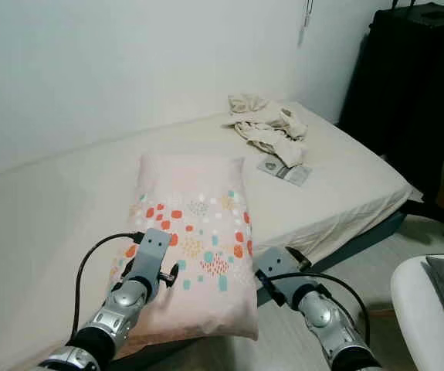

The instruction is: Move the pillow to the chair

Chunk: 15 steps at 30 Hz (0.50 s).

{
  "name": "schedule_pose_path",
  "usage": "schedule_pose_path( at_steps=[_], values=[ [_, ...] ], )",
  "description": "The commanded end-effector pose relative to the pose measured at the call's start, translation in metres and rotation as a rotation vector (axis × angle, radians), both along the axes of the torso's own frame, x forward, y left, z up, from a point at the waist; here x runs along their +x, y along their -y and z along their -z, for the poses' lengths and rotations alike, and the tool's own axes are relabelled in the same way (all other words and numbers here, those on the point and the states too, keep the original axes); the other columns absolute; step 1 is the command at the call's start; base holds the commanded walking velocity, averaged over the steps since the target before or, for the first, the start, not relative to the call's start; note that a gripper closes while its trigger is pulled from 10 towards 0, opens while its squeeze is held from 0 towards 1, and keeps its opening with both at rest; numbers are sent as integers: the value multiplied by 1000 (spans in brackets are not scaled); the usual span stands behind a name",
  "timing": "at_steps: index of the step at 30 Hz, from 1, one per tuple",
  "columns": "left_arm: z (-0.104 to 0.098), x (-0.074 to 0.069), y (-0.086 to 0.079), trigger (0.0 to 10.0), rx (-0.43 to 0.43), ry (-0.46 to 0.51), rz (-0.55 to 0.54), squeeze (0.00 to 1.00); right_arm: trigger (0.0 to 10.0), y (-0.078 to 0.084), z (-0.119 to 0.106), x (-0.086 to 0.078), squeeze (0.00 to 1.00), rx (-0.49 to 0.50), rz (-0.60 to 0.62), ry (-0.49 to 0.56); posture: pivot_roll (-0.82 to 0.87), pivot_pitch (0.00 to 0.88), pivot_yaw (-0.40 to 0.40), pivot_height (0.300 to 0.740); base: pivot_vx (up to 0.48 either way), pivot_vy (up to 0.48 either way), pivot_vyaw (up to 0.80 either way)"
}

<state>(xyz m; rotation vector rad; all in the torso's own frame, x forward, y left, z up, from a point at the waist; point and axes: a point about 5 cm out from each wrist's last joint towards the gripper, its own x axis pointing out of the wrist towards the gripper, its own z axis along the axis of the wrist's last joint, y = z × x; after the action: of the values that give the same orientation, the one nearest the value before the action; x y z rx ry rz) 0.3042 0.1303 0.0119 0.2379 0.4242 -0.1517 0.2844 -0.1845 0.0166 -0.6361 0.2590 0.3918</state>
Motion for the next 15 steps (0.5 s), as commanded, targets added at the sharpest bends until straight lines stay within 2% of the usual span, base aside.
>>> schedule_pose_path(
  at_steps=[1, 15],
  values=[
    [2, -1, -1, 10000, 10, -19, 1, 0, 10000, -3, 1, 0, 0, 0, -6, -6, -136, 81, 19, 740, 0, 0, 0],
    [4, -3, -1, 10000, 9, -26, 0, 0, 10000, -1, 1, -1, 0, 0, -3, -5, -138, 90, 18, 740, 0, 0, 0]
  ],
)
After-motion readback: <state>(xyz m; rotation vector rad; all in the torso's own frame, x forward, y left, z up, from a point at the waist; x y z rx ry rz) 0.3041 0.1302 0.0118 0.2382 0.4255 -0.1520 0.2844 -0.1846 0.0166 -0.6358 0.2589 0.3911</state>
